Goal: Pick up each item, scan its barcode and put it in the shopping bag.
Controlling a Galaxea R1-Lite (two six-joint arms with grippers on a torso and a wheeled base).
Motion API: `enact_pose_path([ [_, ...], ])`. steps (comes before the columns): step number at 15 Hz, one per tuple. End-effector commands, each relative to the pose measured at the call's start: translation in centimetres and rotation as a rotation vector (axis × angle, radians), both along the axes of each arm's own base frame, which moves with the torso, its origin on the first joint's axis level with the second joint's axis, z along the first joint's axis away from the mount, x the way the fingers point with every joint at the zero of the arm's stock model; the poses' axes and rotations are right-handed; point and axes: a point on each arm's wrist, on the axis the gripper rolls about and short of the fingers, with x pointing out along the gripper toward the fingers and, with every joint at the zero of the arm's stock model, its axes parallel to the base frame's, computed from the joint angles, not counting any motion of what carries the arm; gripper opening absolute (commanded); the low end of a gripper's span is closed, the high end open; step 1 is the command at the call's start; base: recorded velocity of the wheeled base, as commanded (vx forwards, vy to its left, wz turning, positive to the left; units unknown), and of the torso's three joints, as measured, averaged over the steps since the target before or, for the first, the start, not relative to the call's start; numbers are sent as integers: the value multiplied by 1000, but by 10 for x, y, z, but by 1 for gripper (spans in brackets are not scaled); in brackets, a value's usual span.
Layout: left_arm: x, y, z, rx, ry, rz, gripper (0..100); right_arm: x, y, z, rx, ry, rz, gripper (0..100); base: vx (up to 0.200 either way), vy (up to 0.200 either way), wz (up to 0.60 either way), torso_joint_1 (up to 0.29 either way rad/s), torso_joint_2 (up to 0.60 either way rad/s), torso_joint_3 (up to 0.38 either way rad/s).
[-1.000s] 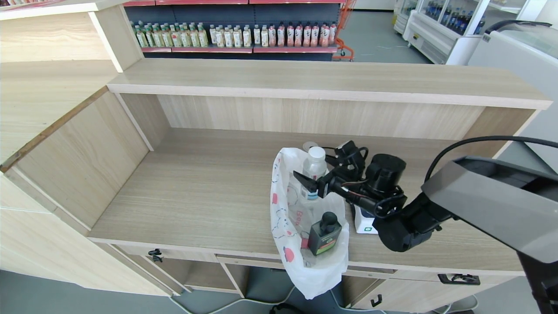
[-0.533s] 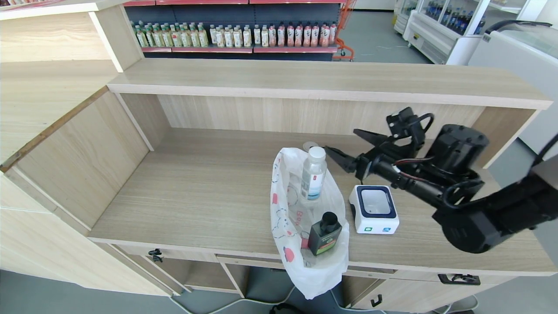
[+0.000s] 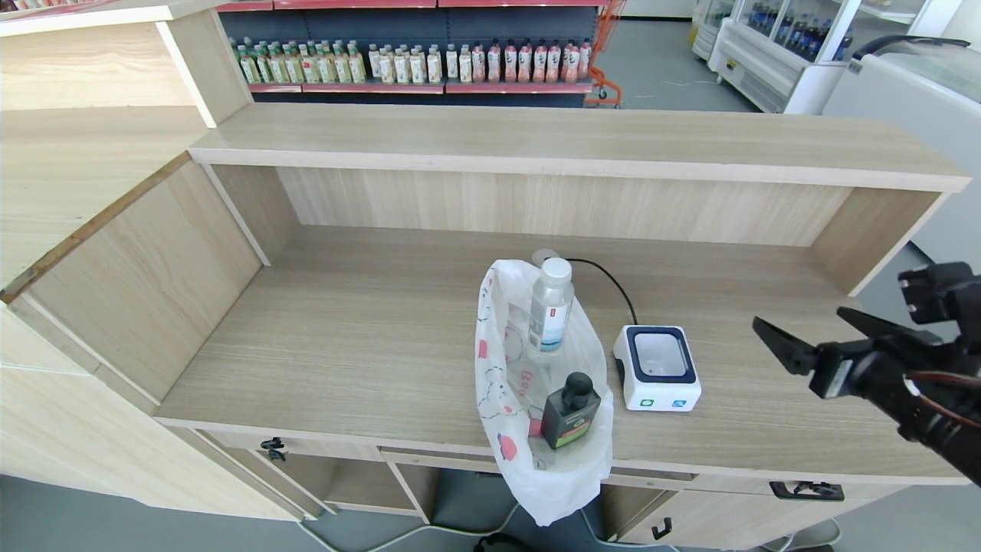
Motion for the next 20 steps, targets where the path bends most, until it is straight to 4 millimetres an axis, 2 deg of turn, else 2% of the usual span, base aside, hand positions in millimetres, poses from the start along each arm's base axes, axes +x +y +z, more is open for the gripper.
enact_pose_path([
  [1, 0, 0, 0, 0, 0, 0, 100, -62, -13, -10, 27, 11, -71, 100, 0, 0, 0, 0, 0, 0],
  [2, 0, 0, 0, 0, 0, 0, 100, -88, -13, -7, 37, -11, -59, 100, 0, 0, 0, 0, 0, 0],
  [3, 0, 0, 0, 0, 0, 0, 100, -106, -13, -8, 37, -1, -47, 100, 0, 0, 0, 0, 0, 0],
  [6, 0, 0, 0, 0, 0, 0, 100, -161, -19, -25, 34, 40, -64, 100, 0, 0, 0, 0, 0, 0],
  [7, 0, 0, 0, 0, 0, -1, 100, -171, -20, -31, 38, 40, -77, 100, 0, 0, 0, 0, 0, 0],
  [8, 0, 0, 0, 0, 0, -1, 100, -171, -20, -31, 38, 40, -77, 100, 0, 0, 0, 0, 0, 0],
  [9, 0, 0, 0, 0, 0, 0, 100, -200, -22, -54, 49, 59, -131, 100, 0, 0, 0, 0, 0, 0],
  [12, 0, 0, 0, 0, 0, -1, 100, -221, -21, -76, 45, 36, -126, 100, 0, 0, 0, 0, 0, 0],
  [14, 0, 0, 0, 0, 0, -1, 100, -225, -22, -77, 47, -11, -117, 100, 0, 0, 0, 0, 0, 0],
  [20, 0, 0, 0, 0, 0, -1, 100, -225, -22, -77, 61, -11, -119, 100, 0, 0, 0, 0, 0, 0],
])
